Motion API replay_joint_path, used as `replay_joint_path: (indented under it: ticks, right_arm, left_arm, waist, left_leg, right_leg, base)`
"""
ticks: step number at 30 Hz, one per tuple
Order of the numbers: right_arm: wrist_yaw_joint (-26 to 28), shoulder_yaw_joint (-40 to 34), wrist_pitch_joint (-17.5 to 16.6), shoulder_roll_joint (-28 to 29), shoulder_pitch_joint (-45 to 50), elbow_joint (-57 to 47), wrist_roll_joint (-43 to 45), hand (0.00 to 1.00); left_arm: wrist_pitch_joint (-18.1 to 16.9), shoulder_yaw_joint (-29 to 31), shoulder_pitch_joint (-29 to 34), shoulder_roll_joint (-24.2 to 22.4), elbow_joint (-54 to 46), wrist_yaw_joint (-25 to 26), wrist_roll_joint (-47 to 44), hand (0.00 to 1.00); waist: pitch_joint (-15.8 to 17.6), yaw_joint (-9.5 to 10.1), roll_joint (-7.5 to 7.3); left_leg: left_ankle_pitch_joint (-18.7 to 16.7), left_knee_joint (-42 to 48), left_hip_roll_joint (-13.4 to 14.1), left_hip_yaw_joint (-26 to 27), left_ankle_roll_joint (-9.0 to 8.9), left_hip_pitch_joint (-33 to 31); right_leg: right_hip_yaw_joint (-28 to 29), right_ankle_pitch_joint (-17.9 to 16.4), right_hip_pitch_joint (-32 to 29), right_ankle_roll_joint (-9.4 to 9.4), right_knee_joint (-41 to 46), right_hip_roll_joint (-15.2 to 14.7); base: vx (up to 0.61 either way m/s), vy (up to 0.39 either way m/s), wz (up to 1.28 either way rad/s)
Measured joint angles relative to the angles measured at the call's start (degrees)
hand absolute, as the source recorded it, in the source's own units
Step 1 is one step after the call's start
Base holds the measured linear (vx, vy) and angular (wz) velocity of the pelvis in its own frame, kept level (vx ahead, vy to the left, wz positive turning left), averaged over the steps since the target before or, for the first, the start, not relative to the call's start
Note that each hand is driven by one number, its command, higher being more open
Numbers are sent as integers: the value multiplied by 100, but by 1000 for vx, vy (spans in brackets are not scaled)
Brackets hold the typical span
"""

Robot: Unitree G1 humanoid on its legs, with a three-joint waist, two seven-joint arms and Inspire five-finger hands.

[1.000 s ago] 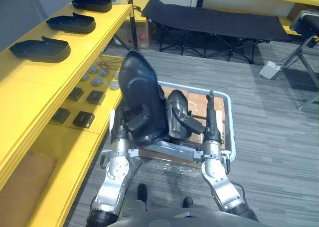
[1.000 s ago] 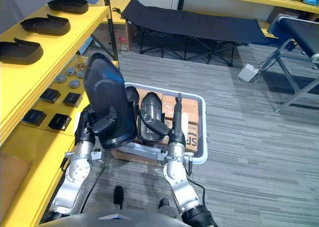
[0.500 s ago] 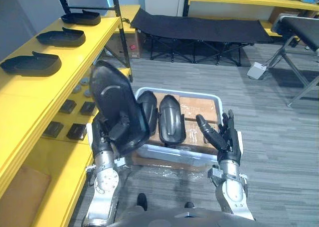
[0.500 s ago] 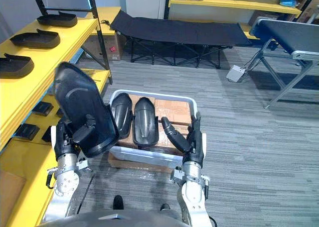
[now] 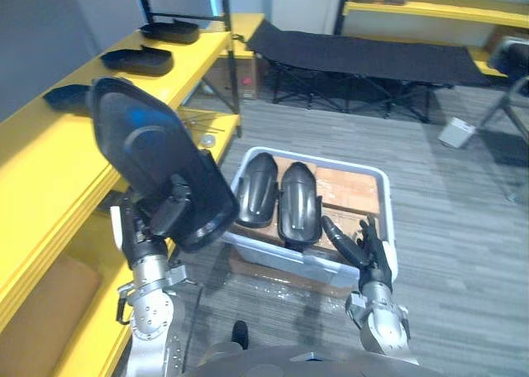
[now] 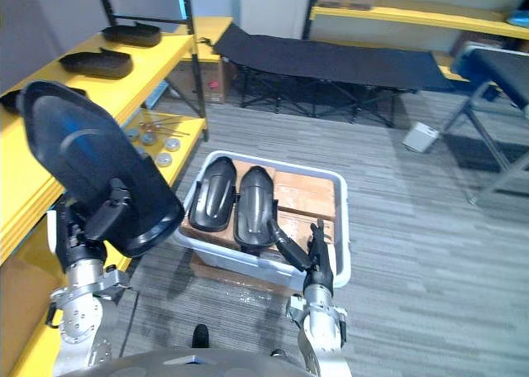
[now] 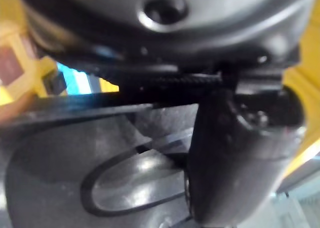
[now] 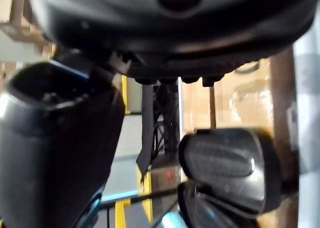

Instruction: Walk over and take three plastic housings, then place them on the shelf

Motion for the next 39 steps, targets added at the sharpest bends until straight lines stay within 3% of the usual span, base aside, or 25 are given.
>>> replay_joint_path:
  ticks: [4, 8, 10, 12, 13, 15, 17, 18, 21, 22, 23, 24, 26, 27, 28, 32, 35, 39]
  right_arm:
    - [24, 324, 46, 27, -659, 323, -100, 100]
    - [21, 585, 319, 48, -984, 574, -424, 100]
    - [-14, 594, 394, 74, -914, 556, -421, 100]
    - [-20, 520, 435, 77, -773, 492, -440, 100]
    - [-20, 472, 478, 76, -709, 453, -467, 100]
    - [-17, 413, 501, 63, -685, 371, -676, 100]
    - [-18, 230, 500, 14, -526, 59, -726, 100]
    - [-23, 66, 497, 15, -389, -130, -845, 100]
    - [-28, -510, 459, -88, 42, -573, -871, 100]
    - [-27, -692, 437, -168, 201, -651, -871, 100]
    - [-27, -741, 428, -183, 240, -650, -871, 100]
    - [-26, -907, 381, -172, 340, -654, -869, 100]
    - [-28, -1039, 318, -155, 418, -653, -864, 100]
    - [-26, -1050, 251, -152, 442, -653, -862, 100]
    - [-15, -1021, 207, -149, 478, -654, -860, 100]
    - [149, -863, 139, -109, 492, -655, -800, 100]
    - [349, -799, -54, -83, 471, -655, -593, 100]
    - [378, -730, -282, -64, 297, -652, -389, 100]
  left_arm:
    - [-75, 412, 9, -39, -17, 58, -15, 0]
    - [-80, 662, 273, -223, -194, -28, -139, 0]
    - [-98, 650, 324, -224, -213, -198, -316, 0]
    - [-169, 608, 340, -212, -211, -460, -490, 0]
    - [-190, 604, 349, -211, -211, -532, -496, 0]
    - [-198, 602, 432, -217, -206, -541, -508, 0]
    - [-198, 477, 554, -245, -210, -608, -635, 0]
    - [-198, 362, 663, -288, -212, -663, -666, 0]
    - [-195, -12, 684, -421, -207, -1036, -755, 0]
    - [-195, -142, 702, -421, -202, -1144, -808, 0]
    - [-195, -170, 710, -420, -197, -1172, -854, 0]
    - [-196, -206, 728, -404, -169, -1218, -880, 0]
    - [-197, -177, 767, -352, -84, -1220, -883, 0]
    - [-198, -176, 803, -345, -50, -1220, -889, 0]
    - [-197, -178, 826, -320, 57, -1217, -907, 0]
    - [-177, -359, 818, -170, 123, -1083, -1075, 0]
    - [-175, -439, 749, -117, 122, -913, -1075, 0]
    - [-175, -274, 634, -128, 118, -696, -1081, 0]
  waist:
    - [-2, 308, -11]
    - [-6, 591, -51]
    - [11, 515, -44]
    - [87, 419, -129]
    - [126, 406, -251]
    - [164, 431, -332]
    - [243, 424, -226]
    - [342, 376, -65]
    - [532, 142, 162]
    - [583, 108, 209]
    - [595, 95, 188]
    - [612, 95, 173]
    - [581, 88, 242]
    - [567, 68, 277]
    - [538, 72, 296]
    - [586, 53, 91]
    - [597, 21, 79]
    - [637, 86, 35]
  left_leg:
    - [64, 17, -81, -451, 2, -77]
    - [105, 13, -224, -1008, 33, -105]
    - [155, 12, -278, -1523, 74, -163]
    - [201, 5, -402, -1931, 58, -174]
    - [260, 19, -478, -2070, 26, -184]
    - [341, 23, -512, -2187, -61, -229]
    - [405, 20, -453, -2306, -119, -270]
    - [394, 46, -356, -2028, -84, -347]
    - [94, 763, 35, -497, 308, -804]
    - [-246, 1002, 221, 123, 336, -937]
    - [-365, 1067, 287, 338, 345, -978]
    - [-437, 1201, 487, 876, 439, -1051]
    - [-411, 1441, 560, 912, 395, -929]
    - [-226, 1314, 589, 984, 213, -852]
    - [-36, 1182, 595, 1057, 145, -722]
    - [-15, 1182, 491, 1213, 179, -636]
    - [-62, 1189, 453, 1231, 167, -631]
    - [-304, 1402, 242, 1134, 178, -674]
  right_leg:
    - [-469, -51, 176, 52, 0, -12]
    - [-769, -244, 370, 70, 172, -24]
    - [-104, -459, 331, -43, 578, 2]
    - [350, -772, 339, -95, 893, -25]
    - [376, -1023, 341, -61, 1059, -68]
    - [265, -1267, 351, 53, 1183, -79]
    - [119, -1305, 392, 42, 1296, 40]
    - [-68, -1327, 465, 11, 1315, 101]
    - [-819, -1319, 728, 13, 1233, 236]
    - [-1040, -1335, 813, -23, 1174, 242]
    - [-1106, -1346, 834, -57, 1132, 188]
    - [-1180, -1369, 824, -123, 1107, 167]
    - [-1079, -1406, 828, -110, 1113, 178]
    - [-952, -1412, 829, -101, 1118, 203]
    - [-730, -1398, 829, -79, 1108, 189]
    - [-550, -1316, 834, 14, 1108, 86]
    - [-519, -1347, 827, 41, 1119, 47]
    - [-687, -1685, 847, 47, 1430, -221]
  base:
    - [37, -42, 61]
    - [49, -34, 74]
    - [67, 56, 111]
    - [43, 66, 136]
    - [-5, -45, 108]
    - [-63, -154, 56]
    - [-106, -129, 52]
    - [-165, -126, 92]
    - [-162, -79, 119]
    - [-141, -49, 107]
    - [-78, 7, 78]
    - [-46, 23, 34]
    - [-4, 15, 3]
    - [61, 12, -34]
    - [57, 13, -34]
    - [81, 13, -23]
    - [38, 5, 0]
    - [24, 26, 22]
